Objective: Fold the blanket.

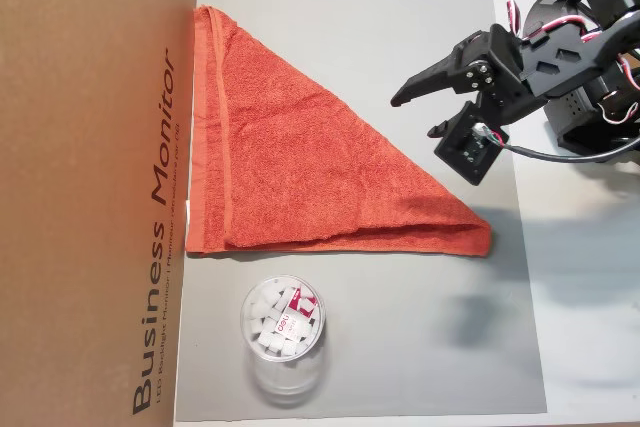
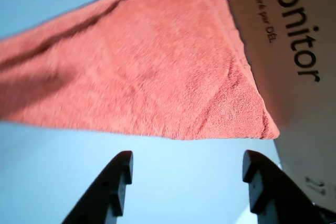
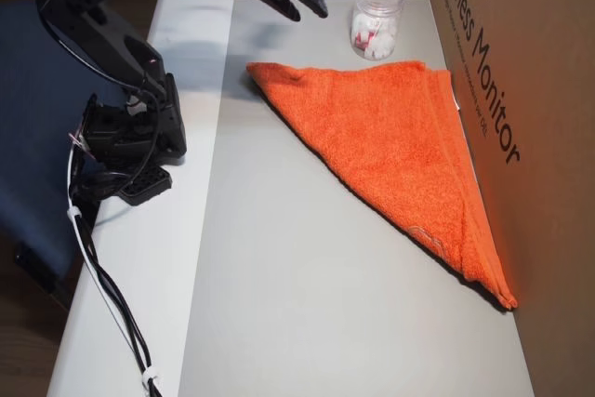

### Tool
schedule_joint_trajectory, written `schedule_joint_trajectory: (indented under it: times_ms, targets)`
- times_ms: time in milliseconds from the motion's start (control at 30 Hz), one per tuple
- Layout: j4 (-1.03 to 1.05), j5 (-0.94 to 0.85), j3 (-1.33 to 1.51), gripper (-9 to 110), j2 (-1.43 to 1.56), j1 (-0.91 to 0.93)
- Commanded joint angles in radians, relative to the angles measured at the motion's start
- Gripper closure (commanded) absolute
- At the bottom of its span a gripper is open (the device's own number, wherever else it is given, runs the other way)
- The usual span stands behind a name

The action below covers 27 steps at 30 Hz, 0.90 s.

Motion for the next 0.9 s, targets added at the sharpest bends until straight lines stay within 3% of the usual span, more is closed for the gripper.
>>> schedule_joint_trajectory:
  times_ms: [0, 367, 867]
  targets:
    - [0.091, -0.097, -0.006, 80, 0.052, -0.009]
    - [0.284, -0.311, 0.005, 80, 0.048, -0.061]
    - [0.075, -0.308, 0.322, 80, 0.046, -0.207]
